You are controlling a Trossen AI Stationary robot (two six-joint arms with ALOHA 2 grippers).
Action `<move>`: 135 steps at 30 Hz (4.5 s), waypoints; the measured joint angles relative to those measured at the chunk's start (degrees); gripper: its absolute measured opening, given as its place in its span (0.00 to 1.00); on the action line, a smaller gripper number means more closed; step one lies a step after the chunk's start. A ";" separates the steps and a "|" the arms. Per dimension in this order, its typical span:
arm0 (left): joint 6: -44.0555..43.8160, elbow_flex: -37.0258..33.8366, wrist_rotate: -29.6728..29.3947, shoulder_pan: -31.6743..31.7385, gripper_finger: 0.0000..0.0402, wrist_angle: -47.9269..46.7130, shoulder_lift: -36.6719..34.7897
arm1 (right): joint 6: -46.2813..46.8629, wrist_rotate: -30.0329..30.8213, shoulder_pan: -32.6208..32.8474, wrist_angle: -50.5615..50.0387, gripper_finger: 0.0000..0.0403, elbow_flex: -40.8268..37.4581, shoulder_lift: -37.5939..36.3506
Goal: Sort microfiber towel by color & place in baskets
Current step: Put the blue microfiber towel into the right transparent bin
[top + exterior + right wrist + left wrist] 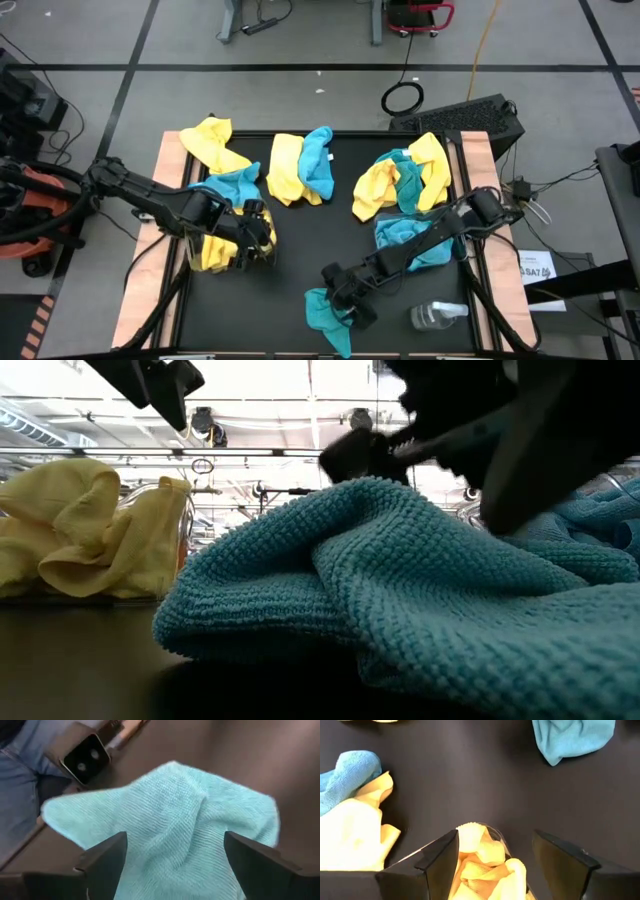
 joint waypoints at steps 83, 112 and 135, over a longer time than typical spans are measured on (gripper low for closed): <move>8.99 1.59 -4.57 -0.70 0.64 15.99 4.83 | 42.97 22.07 -0.90 -77.72 0.03 -19.13 -52.04; 9.55 1.59 -4.57 -0.70 0.64 18.54 5.57 | 44.58 16.02 -0.90 -59.37 0.18 -33.48 -52.03; 11.06 1.59 -4.98 -0.59 0.64 19.92 5.55 | 40.19 18.47 -0.87 -70.42 0.45 -10.49 -52.01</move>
